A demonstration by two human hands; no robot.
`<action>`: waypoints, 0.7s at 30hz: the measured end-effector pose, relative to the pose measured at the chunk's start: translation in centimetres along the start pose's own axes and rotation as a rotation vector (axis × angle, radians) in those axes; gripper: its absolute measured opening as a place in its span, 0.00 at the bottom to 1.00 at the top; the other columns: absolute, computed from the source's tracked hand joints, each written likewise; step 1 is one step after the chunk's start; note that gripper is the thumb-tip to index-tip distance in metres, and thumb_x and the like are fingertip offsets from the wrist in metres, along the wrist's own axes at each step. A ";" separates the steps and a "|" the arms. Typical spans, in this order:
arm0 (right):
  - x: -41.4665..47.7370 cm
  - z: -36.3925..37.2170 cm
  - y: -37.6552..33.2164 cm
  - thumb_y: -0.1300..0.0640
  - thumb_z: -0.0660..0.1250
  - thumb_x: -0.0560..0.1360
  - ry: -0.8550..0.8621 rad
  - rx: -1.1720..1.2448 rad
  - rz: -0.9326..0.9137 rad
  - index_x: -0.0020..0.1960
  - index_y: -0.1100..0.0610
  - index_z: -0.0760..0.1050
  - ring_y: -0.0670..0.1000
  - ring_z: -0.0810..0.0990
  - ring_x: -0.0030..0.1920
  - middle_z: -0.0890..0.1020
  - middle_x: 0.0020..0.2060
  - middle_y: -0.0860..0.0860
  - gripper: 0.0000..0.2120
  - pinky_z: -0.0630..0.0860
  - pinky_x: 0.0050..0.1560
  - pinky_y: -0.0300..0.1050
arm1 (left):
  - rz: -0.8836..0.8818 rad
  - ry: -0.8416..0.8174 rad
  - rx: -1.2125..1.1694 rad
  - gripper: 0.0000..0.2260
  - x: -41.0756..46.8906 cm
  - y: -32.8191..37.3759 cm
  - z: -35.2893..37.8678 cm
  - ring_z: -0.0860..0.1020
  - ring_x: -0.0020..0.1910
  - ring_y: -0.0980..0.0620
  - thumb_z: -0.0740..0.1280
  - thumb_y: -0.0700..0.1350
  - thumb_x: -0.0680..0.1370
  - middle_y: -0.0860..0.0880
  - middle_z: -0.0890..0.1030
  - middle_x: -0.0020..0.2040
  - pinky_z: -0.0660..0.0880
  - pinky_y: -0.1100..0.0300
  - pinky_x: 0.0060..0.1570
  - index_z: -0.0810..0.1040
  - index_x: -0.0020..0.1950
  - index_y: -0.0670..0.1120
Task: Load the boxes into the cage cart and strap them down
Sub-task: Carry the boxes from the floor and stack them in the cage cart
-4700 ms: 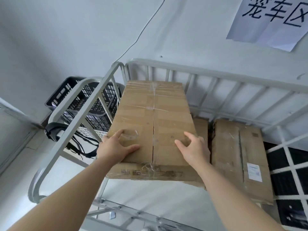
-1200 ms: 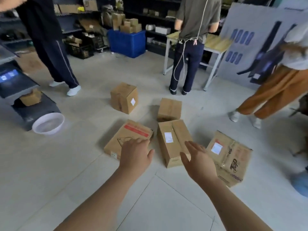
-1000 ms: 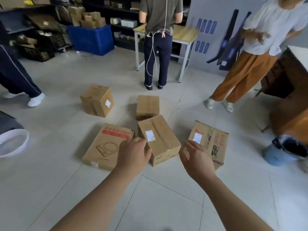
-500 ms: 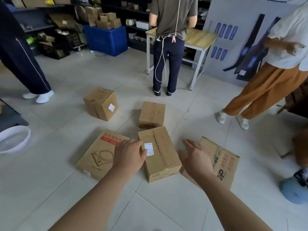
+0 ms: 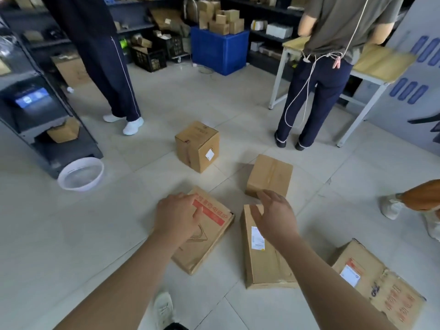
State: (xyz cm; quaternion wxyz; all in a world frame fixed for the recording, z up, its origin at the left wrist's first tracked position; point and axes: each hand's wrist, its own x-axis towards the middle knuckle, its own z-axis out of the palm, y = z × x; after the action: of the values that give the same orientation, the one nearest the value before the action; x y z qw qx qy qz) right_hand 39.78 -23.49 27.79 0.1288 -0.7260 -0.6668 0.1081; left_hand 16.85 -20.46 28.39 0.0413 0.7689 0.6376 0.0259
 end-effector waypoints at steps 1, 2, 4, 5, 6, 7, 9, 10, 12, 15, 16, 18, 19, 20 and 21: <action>1.5 0.6 -1.5 0.48 0.58 0.79 -0.002 -0.015 -0.007 0.69 0.53 0.69 0.52 0.69 0.68 0.74 0.67 0.49 0.21 0.64 0.66 0.44 | -0.008 0.001 -0.003 0.18 1.3 -1.7 -0.1 0.77 0.56 0.49 0.56 0.57 0.80 0.51 0.79 0.58 0.72 0.54 0.55 0.74 0.65 0.50; 3.1 1.2 -3.1 0.48 0.58 0.79 -0.005 -0.023 -0.006 0.69 0.52 0.69 0.52 0.69 0.68 0.74 0.66 0.48 0.20 0.65 0.64 0.44 | -0.011 0.000 -0.001 0.19 2.7 -3.5 -0.3 0.77 0.56 0.49 0.56 0.57 0.80 0.51 0.79 0.59 0.72 0.54 0.55 0.75 0.65 0.50; 6.0 2.3 -6.1 0.48 0.57 0.80 -0.023 -0.013 0.001 0.70 0.54 0.69 0.52 0.68 0.68 0.73 0.67 0.50 0.21 0.65 0.66 0.45 | -0.012 -0.008 0.013 0.19 5.3 -7.1 -0.6 0.77 0.55 0.48 0.56 0.57 0.80 0.51 0.79 0.58 0.72 0.54 0.54 0.75 0.63 0.49; 7.4 2.7 -7.6 0.48 0.57 0.80 -0.030 -0.004 0.004 0.70 0.55 0.68 0.53 0.68 0.69 0.73 0.67 0.50 0.21 0.64 0.67 0.46 | -0.015 -0.012 0.020 0.19 6.5 -8.9 -0.8 0.77 0.55 0.49 0.56 0.57 0.79 0.51 0.79 0.57 0.73 0.54 0.54 0.76 0.62 0.49; 9.0 3.3 -9.2 0.48 0.58 0.80 -0.029 0.003 0.008 0.70 0.56 0.68 0.53 0.68 0.68 0.74 0.67 0.51 0.21 0.63 0.68 0.46 | -0.013 -0.012 0.021 0.18 8.0 -10.8 -0.9 0.77 0.54 0.49 0.56 0.57 0.79 0.51 0.80 0.57 0.73 0.55 0.53 0.76 0.62 0.49; 10.5 3.9 -10.6 0.49 0.58 0.80 -0.028 0.009 0.012 0.70 0.56 0.68 0.54 0.69 0.68 0.74 0.67 0.52 0.22 0.62 0.69 0.46 | -0.011 -0.010 0.016 0.18 9.4 -12.6 -1.0 0.77 0.54 0.49 0.57 0.57 0.79 0.51 0.80 0.57 0.73 0.55 0.53 0.76 0.61 0.49; 13.4 4.9 -12.9 0.48 0.58 0.80 -0.035 0.022 0.031 0.71 0.57 0.67 0.54 0.68 0.69 0.73 0.68 0.52 0.23 0.61 0.70 0.46 | -0.024 -0.018 -0.007 0.18 12.2 -15.7 -1.0 0.77 0.54 0.48 0.58 0.57 0.79 0.50 0.80 0.58 0.72 0.54 0.54 0.77 0.62 0.49; 14.6 5.4 -13.7 0.48 0.58 0.80 -0.041 0.025 0.044 0.72 0.56 0.67 0.53 0.68 0.70 0.72 0.68 0.52 0.23 0.61 0.71 0.46 | -0.030 -0.025 -0.015 0.18 13.5 -16.9 -1.0 0.77 0.55 0.48 0.58 0.57 0.79 0.50 0.80 0.58 0.72 0.54 0.54 0.77 0.62 0.49; 16.8 6.3 -14.9 0.47 0.57 0.80 -0.050 0.030 0.067 0.72 0.55 0.66 0.53 0.67 0.70 0.72 0.69 0.52 0.24 0.61 0.70 0.47 | -0.039 -0.047 -0.018 0.19 15.7 -19.0 -0.7 0.77 0.55 0.48 0.58 0.57 0.79 0.50 0.80 0.59 0.72 0.55 0.54 0.76 0.63 0.49; 20.3 7.6 -16.0 0.47 0.57 0.80 -0.066 0.023 0.064 0.72 0.56 0.66 0.54 0.68 0.69 0.72 0.69 0.52 0.24 0.63 0.71 0.48 | -0.057 -0.060 -0.024 0.20 18.9 -21.6 -0.4 0.77 0.57 0.47 0.59 0.56 0.79 0.49 0.79 0.61 0.72 0.54 0.55 0.74 0.67 0.49; 21.6 8.1 -16.2 0.47 0.57 0.80 -0.068 0.022 0.058 0.72 0.56 0.66 0.54 0.69 0.69 0.73 0.68 0.52 0.24 0.64 0.70 0.49 | -0.067 -0.057 -0.020 0.20 19.9 -22.4 -0.3 0.77 0.57 0.47 0.59 0.56 0.79 0.49 0.79 0.61 0.72 0.54 0.55 0.74 0.68 0.49; 24.3 8.9 -16.7 0.47 0.57 0.80 -0.073 0.017 0.043 0.71 0.56 0.67 0.54 0.69 0.68 0.73 0.68 0.52 0.23 0.65 0.69 0.49 | -0.087 -0.041 -0.014 0.20 22.0 -24.0 -0.2 0.77 0.57 0.47 0.59 0.56 0.79 0.49 0.79 0.61 0.72 0.54 0.55 0.73 0.68 0.49; 25.6 9.4 -17.0 0.47 0.58 0.80 -0.072 0.018 0.046 0.71 0.56 0.67 0.53 0.70 0.68 0.74 0.67 0.52 0.23 0.66 0.69 0.49 | -0.089 -0.039 -0.018 0.20 23.1 -24.8 -0.1 0.77 0.57 0.47 0.59 0.56 0.79 0.49 0.79 0.61 0.72 0.54 0.55 0.73 0.68 0.49; 26.9 9.9 -17.5 0.47 0.58 0.80 -0.072 0.018 0.050 0.71 0.56 0.67 0.53 0.70 0.68 0.74 0.67 0.52 0.23 0.66 0.69 0.49 | -0.096 -0.041 -0.027 0.21 24.2 -25.7 0.0 0.76 0.57 0.47 0.59 0.56 0.79 0.49 0.78 0.62 0.72 0.55 0.56 0.73 0.69 0.49; 28.0 10.4 -18.1 0.46 0.58 0.80 -0.076 0.015 0.053 0.71 0.56 0.67 0.53 0.70 0.68 0.74 0.67 0.51 0.23 0.66 0.69 0.49 | -0.105 -0.048 -0.037 0.21 25.4 -26.5 0.1 0.76 0.58 0.47 0.58 0.56 0.79 0.49 0.78 0.62 0.71 0.55 0.56 0.72 0.69 0.49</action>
State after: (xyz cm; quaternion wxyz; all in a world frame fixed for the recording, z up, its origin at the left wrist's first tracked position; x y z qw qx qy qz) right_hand 21.82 6.22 24.39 0.1060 -0.7379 -0.6508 0.1441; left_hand -4.41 9.32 25.41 0.0720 0.7338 0.6754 0.0172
